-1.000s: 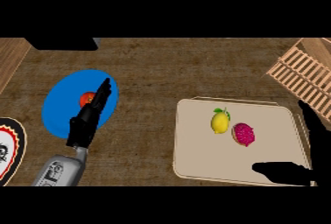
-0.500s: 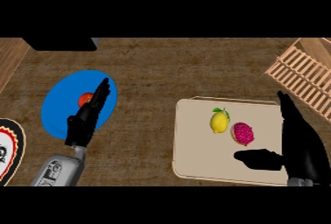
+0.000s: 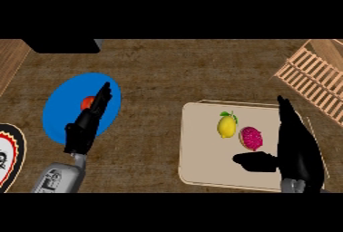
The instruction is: Pick the cupcake from the tray and place it in the tiered shelf
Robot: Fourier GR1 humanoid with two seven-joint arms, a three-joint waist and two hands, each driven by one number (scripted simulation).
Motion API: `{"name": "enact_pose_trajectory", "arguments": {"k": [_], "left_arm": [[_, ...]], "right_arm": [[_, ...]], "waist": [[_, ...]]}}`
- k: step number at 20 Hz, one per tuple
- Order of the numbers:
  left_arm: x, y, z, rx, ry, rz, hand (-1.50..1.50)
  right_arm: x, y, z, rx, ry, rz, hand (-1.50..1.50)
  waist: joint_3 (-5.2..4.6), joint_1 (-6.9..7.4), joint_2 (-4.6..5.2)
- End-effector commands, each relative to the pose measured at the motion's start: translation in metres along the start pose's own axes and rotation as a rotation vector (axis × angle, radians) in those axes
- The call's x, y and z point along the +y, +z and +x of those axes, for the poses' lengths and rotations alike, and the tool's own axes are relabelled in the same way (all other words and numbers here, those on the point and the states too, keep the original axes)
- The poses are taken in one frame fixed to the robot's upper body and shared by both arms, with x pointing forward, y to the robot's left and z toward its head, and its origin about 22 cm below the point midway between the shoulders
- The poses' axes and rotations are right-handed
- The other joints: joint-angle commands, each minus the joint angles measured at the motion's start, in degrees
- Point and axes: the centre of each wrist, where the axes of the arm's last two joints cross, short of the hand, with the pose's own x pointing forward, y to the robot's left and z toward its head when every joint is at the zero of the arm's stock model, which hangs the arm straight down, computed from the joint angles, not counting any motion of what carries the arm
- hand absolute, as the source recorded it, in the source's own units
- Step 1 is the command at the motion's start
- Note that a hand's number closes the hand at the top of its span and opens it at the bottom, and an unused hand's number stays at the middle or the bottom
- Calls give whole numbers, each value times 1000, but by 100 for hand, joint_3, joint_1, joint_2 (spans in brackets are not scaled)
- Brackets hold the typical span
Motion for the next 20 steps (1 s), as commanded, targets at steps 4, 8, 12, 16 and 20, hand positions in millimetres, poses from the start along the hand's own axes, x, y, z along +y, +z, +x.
{"name": "enact_pose_trajectory", "arguments": {"k": [4, 8, 12, 16, 20], "left_arm": [[0, 2, 7, -10, -7, 17, 0], [-4, -6, 6, 11, 4, 8, 0], [-18, -13, 15, -13, 7, -4, 0], [-11, 7, 22, -13, 26, -9, 0], [-4, -12, 5, 3, -7, 18, 0]], "right_arm": [[10, -10, 6, 169, 26, 6, -150], [16, 0, 6, 179, 16, 11, -150], [2, -31, 6, 195, 57, 33, -150], [39, -10, 3, 206, 68, 23, -150], [34, -32, -15, 221, 86, 37, -150]], "waist": [[3, -4, -2], [2, -32, -2], [3, -19, 2], [4, 18, -9], [4, -17, 4]]}}
